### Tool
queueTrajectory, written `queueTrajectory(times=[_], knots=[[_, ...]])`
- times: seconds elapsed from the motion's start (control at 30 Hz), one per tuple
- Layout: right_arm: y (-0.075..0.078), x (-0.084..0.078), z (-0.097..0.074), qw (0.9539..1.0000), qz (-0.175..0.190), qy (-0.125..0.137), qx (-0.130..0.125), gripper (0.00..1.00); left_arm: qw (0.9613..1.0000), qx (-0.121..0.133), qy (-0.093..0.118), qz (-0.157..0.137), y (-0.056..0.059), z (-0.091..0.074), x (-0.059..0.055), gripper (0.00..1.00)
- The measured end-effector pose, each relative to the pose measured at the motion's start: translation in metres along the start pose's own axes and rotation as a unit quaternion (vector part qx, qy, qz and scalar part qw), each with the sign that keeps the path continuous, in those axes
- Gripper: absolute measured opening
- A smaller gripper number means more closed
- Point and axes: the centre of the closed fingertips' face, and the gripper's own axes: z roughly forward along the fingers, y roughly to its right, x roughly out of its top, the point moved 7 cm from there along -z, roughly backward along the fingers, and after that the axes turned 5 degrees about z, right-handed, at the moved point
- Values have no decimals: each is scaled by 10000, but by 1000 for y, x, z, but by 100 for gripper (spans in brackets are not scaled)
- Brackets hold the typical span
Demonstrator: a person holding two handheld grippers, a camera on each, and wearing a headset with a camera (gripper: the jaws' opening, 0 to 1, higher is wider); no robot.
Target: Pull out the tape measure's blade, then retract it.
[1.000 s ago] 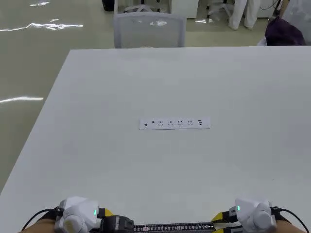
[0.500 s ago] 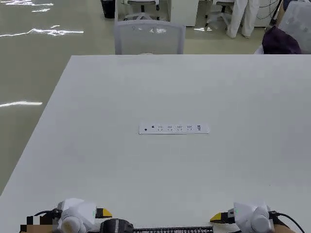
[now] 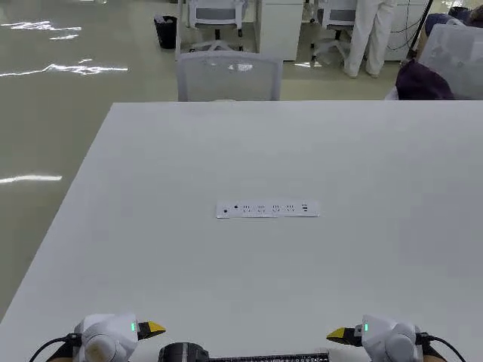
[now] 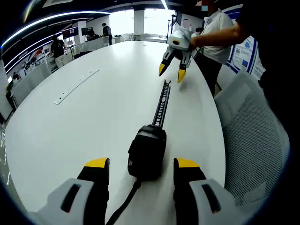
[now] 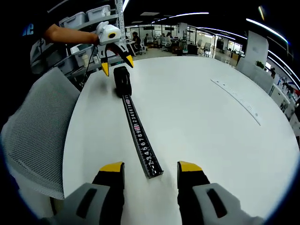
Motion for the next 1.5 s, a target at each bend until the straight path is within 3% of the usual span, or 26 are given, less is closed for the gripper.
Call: queueTrajectory(times=[0.13,0.43,0.57,0.77,0.9,1.13,1.23,1.33,1.5], knots=[[-7,4,-4,9999,64,13,-117,49,9995,181,100,-239,4,-6,-1,54],[-19,6,-14,9980,395,13,-490,59,9964,588,109,-603,13,-17,-3,59],[-24,4,-19,9956,547,21,-760,61,9942,782,59,-735,19,-23,-5,64],[-34,0,-24,9922,828,2,-927,65,9902,1020,50,-956,28,-32,-5,67],[-41,0,-27,9883,1070,163,-1070,68,9868,1180,100,-1103,36,-37,-4,70],[-58,3,-32,9835,1261,273,-1267,77,9822,1312,221,-1327,53,-43,2,74],[-64,3,-34,9828,1204,207,-1384,80,9802,1373,261,-1403,58,-45,3,74],[-71,7,-38,9805,1288,328,-1447,81,9768,1460,358,-1524,64,-48,5,76],[-82,10,-42,9782,1307,439,-1555,84,9757,1510,333,-1553,76,-48,3,80]])
